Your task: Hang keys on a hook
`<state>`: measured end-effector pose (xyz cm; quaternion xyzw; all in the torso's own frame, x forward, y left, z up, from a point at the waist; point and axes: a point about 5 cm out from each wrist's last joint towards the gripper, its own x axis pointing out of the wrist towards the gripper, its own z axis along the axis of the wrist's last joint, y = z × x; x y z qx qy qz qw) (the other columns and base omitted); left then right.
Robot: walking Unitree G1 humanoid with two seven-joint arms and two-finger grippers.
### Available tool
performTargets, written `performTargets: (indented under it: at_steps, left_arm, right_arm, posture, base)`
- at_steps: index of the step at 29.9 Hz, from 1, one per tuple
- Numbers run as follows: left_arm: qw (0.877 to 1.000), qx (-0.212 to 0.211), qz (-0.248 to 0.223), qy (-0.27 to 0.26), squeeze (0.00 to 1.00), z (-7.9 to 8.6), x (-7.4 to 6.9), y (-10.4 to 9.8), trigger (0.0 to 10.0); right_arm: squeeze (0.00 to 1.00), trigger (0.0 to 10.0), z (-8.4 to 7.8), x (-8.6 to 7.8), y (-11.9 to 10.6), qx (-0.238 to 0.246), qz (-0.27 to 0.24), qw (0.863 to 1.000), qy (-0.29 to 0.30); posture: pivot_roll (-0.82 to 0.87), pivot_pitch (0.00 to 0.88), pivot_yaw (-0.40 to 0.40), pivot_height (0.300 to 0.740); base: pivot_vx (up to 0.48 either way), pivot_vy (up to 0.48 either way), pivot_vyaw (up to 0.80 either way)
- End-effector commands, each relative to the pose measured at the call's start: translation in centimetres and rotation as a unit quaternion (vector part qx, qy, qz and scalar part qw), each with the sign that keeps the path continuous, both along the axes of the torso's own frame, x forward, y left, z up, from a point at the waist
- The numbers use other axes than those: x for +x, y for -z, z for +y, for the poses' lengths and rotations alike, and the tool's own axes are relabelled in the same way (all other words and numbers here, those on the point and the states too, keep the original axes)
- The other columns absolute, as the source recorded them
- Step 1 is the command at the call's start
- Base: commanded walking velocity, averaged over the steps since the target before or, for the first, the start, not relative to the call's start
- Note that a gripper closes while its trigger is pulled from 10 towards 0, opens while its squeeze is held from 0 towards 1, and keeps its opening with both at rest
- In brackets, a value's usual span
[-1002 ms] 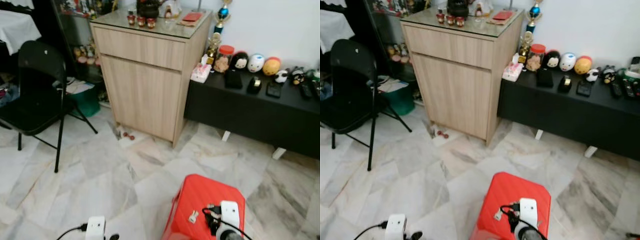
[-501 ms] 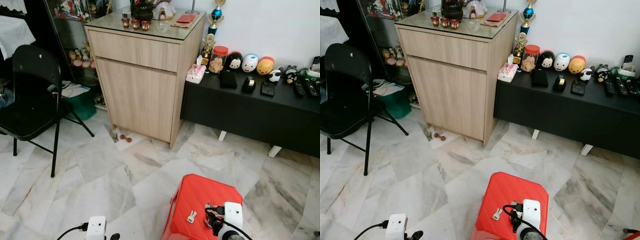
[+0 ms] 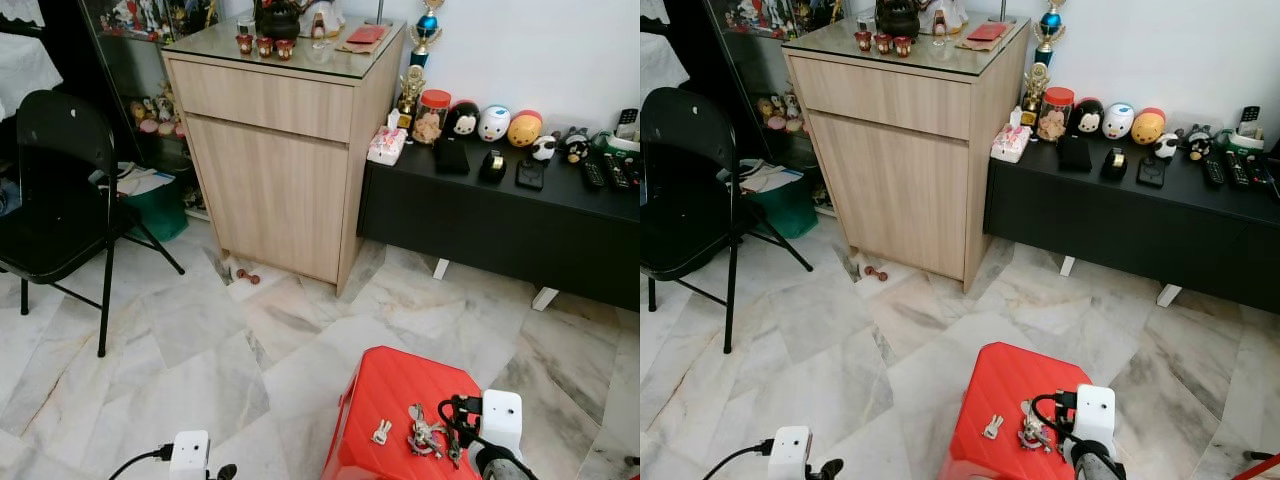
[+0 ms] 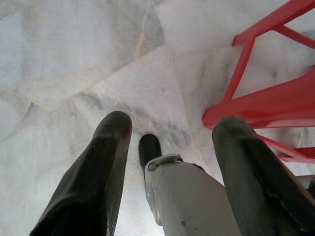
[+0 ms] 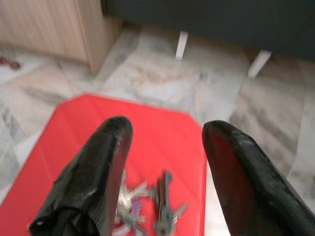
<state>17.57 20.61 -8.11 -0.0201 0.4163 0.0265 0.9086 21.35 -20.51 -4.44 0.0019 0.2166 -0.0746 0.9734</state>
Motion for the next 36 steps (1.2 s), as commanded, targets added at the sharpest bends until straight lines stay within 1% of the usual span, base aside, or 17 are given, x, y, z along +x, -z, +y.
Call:
performTargets:
  at_steps: [1, 3, 4, 5, 10, 13, 14, 15, 20, 23, 27, 30, 36]
  left_arm:
    - [1.0, 0.005, 0.002, 0.006, 0.0, 0.1, -0.2, 0.1, 10.0]
    - [1.0, 0.004, -0.001, 0.006, 0.0, 0.0, 0.0, 0.0, 10.0]
    - [1.0, 0.004, -0.001, 0.006, 0.0, 0.0, 0.0, 0.0, 10.0]
    - [1.0, 0.003, -0.003, 0.006, 0.0, -0.1, 0.1, 0.0, 10.0]
    - [1.0, 0.002, -0.005, 0.006, 0.0, -0.1, 0.2, -0.1, 10.0]
    - [1.0, 0.002, -0.006, 0.005, 0.0, -0.1, 0.2, -0.1, 10.0]
    - [1.0, 0.003, -0.006, 0.005, 0.0, -0.1, 0.3, -0.1, 10.0]
    - [1.0, 0.003, -0.006, 0.006, 0.0, -0.1, 0.3, -0.1, 10.0]
    - [1.0, 0.0, -0.009, 0.0, 0.0, -0.1, 0.4, -0.2, 10.0]
    - [1.0, -0.001, -0.008, -0.004, 0.0, -0.1, 0.4, -0.2, 10.0]
    - [1.0, -0.004, -0.01, -0.009, 0.0, -0.2, 0.4, -0.2, 10.0]
    - [1.0, -0.005, -0.009, -0.008, 0.0, -0.3, 0.4, -0.2, 10.0]
    - [1.0, -0.006, -0.006, -0.008, 0.0, -0.3, 0.2, -0.1, 10.0]
  right_arm:
    - [0.0, 10.0, 0.4, 0.3, -0.3, -0.01, -0.016, 1.0, -0.018]
    - [0.0, 10.0, 1.1, 0.2, -0.1, -0.009, -0.009, 0.999, -0.037]
    - [0.0, 10.0, 1.1, 0.2, -0.1, -0.009, -0.009, 0.999, -0.037]
    - [0.0, 10.0, 1.3, -0.1, 0.3, -0.009, 0.007, 0.999, -0.043]
    - [0.0, 10.0, 1.3, -0.5, 0.7, -0.027, 0.026, 0.998, -0.045]
    - [0.0, 10.0, 1.4, -0.6, 0.8, -0.017, 0.033, 0.998, -0.047]
    - [0.0, 10.0, 1.4, -0.6, 1.0, -0.018, 0.047, 0.997, -0.052]
    - [0.0, 10.0, 1.4, -0.6, 1.0, -0.019, 0.051, 0.997, -0.053]
    - [0.0, 10.0, 1.4, -0.5, 1.2, -0.014, 0.062, 0.997, -0.055]
    - [0.0, 10.0, 1.5, -0.6, 1.4, -0.01, 0.076, 0.995, -0.062]
    - [0.0, 10.0, 1.7, -0.6, 1.4, -0.001, 0.078, 0.995, -0.065]
    - [0.0, 10.0, 1.9, -0.6, 1.6, 0.007, 0.088, 0.994, -0.064]
    - [0.0, 10.0, 2.7, -0.3, 1.7, 0.016, 0.096, 0.993, -0.069]
  posture:
    - [0.0, 0.0, -0.062, 0.74]
    - [0.01, 0.0, -0.063, 0.74]
    - [0.01, 0.0, -0.063, 0.74]
    - [0.01, 0.0, -0.064, 0.74]
    - [0.01, 0.0, -0.064, 0.74]
    - [0.0, 0.0, -0.065, 0.74]
    - [0.0, 0.0, -0.066, 0.74]
    - [0.0, 0.0, -0.067, 0.74]
    - [0.01, 0.0, -0.068, 0.706]
    - [0.01, 0.0, -0.069, 0.706]
    - [0.01, 0.0, -0.07, 0.706]
    - [0.01, 0.0, -0.069, 0.706]
    - [0.01, 0.0, -0.068, 0.706]
  base:
    - [0.0, 0.0, 0.0]
    - [0.0, 0.0, 0.0]
    - [0.0, 0.0, 0.0]
    - [0.0, 0.0, 0.0]
    - [0.0, 0.0, 0.0]
    - [0.0, 0.0, 0.0]
    - [0.0, 0.0, 0.0]
    - [0.0, 0.0, 0.0]
    - [0.0, 0.0, 0.0]
    - [0.0, 0.0, 0.0]
    - [0.0, 0.0, 0.0]
    - [0.0, 0.0, 0.0]
    - [0.0, 0.0, 0.0]
